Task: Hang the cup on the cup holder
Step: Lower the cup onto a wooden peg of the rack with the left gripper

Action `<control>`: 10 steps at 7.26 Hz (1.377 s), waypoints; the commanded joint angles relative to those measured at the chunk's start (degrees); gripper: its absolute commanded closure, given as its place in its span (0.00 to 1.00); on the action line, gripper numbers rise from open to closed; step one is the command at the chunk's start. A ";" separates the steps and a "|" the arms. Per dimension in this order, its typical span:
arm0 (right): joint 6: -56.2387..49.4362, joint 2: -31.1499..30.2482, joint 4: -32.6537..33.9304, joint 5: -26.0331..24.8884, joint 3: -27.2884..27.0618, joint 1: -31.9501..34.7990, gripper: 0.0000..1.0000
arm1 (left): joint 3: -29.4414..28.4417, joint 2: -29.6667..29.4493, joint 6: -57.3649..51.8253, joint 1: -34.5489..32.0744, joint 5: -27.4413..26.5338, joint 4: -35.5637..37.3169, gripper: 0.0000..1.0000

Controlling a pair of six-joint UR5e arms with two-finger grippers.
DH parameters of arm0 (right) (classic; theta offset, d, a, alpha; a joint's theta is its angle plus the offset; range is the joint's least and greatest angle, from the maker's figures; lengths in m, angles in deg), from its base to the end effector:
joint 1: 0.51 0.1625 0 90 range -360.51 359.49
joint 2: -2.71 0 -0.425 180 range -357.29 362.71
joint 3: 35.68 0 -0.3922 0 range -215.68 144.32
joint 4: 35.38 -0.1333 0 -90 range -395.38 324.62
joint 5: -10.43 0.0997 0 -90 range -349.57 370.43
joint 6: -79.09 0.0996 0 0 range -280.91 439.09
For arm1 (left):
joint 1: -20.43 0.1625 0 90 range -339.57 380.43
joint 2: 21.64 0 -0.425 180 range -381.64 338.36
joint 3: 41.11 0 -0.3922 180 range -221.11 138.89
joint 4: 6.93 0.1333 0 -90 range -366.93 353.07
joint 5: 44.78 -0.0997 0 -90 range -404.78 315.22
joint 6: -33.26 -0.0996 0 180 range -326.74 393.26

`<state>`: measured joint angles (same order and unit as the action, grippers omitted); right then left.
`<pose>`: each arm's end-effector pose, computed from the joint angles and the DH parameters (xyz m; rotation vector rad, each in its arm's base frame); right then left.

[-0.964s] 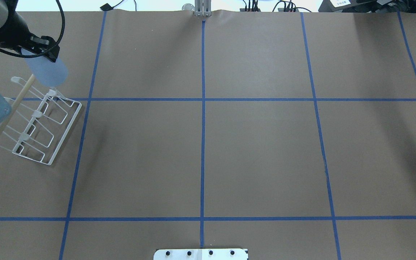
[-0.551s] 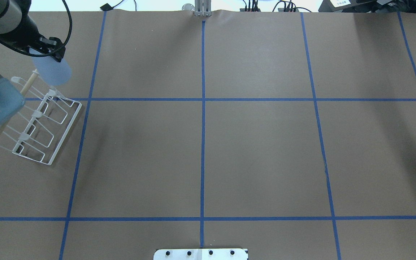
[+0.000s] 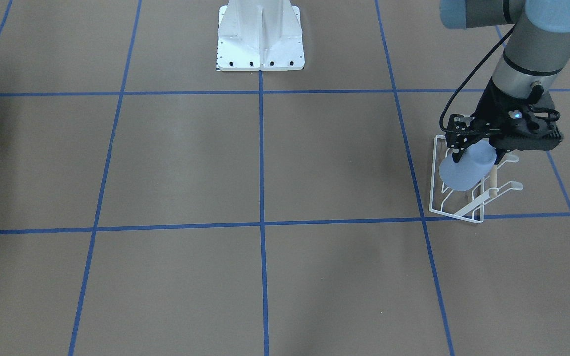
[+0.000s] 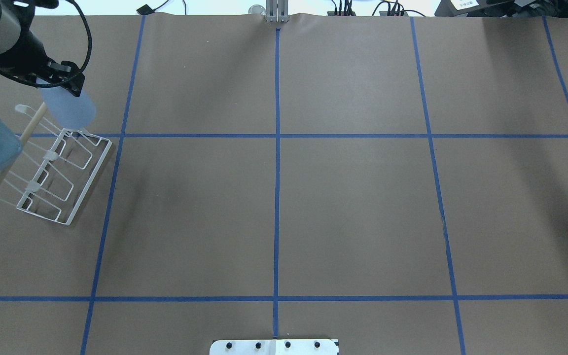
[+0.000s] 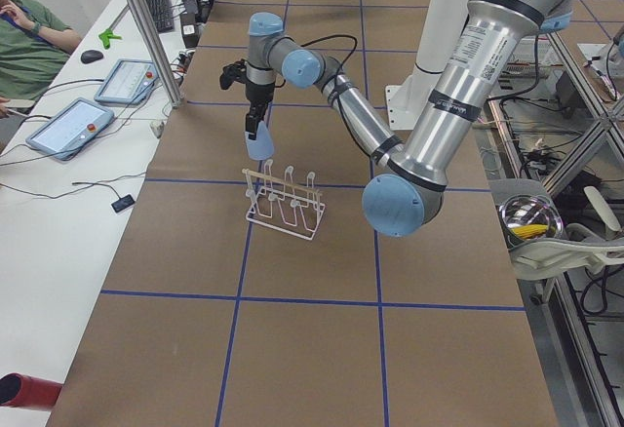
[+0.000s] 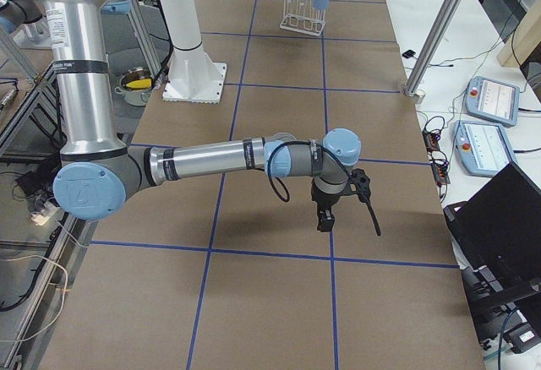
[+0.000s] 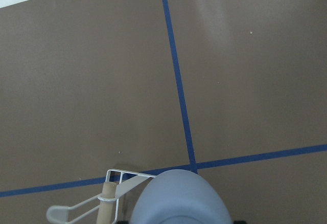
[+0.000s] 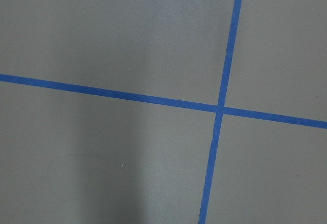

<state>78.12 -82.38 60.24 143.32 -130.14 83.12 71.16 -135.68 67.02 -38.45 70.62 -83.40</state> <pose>0.0066 -0.5316 0.5884 0.0271 -0.7511 -0.1465 0.2205 -0.5404 0.2887 0.2435 0.6653 0.0827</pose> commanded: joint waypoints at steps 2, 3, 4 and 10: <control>0.00 -0.16 0.00 0.00 -0.02 0.05 0.00 | 0.67 2.42 -0.09 0.08 0.52 -0.44 1.00; 0.00 -0.16 0.00 0.00 -0.02 -0.04 0.00 | 0.58 2.42 0.00 0.08 0.52 -0.44 1.00; 0.00 -0.16 0.00 0.00 -0.02 -0.04 0.00 | 0.15 2.42 0.00 0.17 0.52 -0.61 1.00; 0.00 -0.24 0.00 0.00 -0.11 0.05 0.00 | -4.25 3.72 0.52 0.96 0.70 -5.86 0.02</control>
<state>78.12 -82.62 60.24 143.32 -130.15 83.09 67.48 -133.02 67.29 -37.65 71.29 -86.40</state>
